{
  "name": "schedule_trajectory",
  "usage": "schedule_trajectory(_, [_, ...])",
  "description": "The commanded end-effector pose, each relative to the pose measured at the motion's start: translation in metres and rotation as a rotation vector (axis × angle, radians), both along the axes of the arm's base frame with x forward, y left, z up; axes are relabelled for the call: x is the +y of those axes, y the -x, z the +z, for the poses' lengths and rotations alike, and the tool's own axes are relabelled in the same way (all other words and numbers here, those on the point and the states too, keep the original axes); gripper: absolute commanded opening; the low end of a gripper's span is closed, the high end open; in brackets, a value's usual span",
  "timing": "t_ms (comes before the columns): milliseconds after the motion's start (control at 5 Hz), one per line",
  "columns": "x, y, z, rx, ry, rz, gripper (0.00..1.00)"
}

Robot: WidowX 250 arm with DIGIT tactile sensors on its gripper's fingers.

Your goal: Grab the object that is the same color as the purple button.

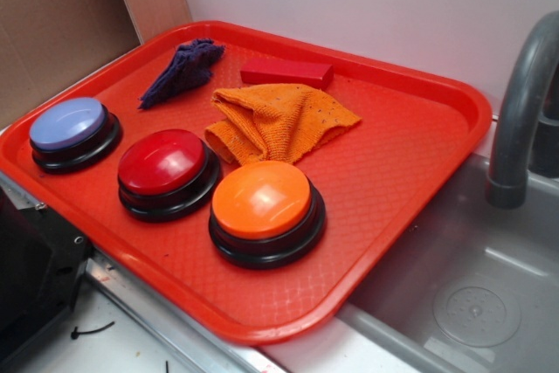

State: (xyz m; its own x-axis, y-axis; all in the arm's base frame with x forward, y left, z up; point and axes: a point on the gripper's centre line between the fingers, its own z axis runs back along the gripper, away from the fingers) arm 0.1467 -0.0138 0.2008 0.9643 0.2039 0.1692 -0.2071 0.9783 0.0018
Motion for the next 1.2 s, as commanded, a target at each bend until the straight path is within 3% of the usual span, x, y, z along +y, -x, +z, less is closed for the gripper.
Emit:
schedule_trajectory(0, [0.036, -0.051, -0.061, -0.056, -0.037, 0.241, 1.00])
schedule_trajectory(200, [0.056, -0.070, -0.086, -0.022, -0.053, 0.309, 1.00])
schedule_trajectory(400, [0.081, -0.091, -0.107, -0.017, -0.122, 0.327, 1.00])
schedule_trajectory(1000, [0.110, -0.115, -0.149, 0.056, -0.249, 0.333, 1.00])
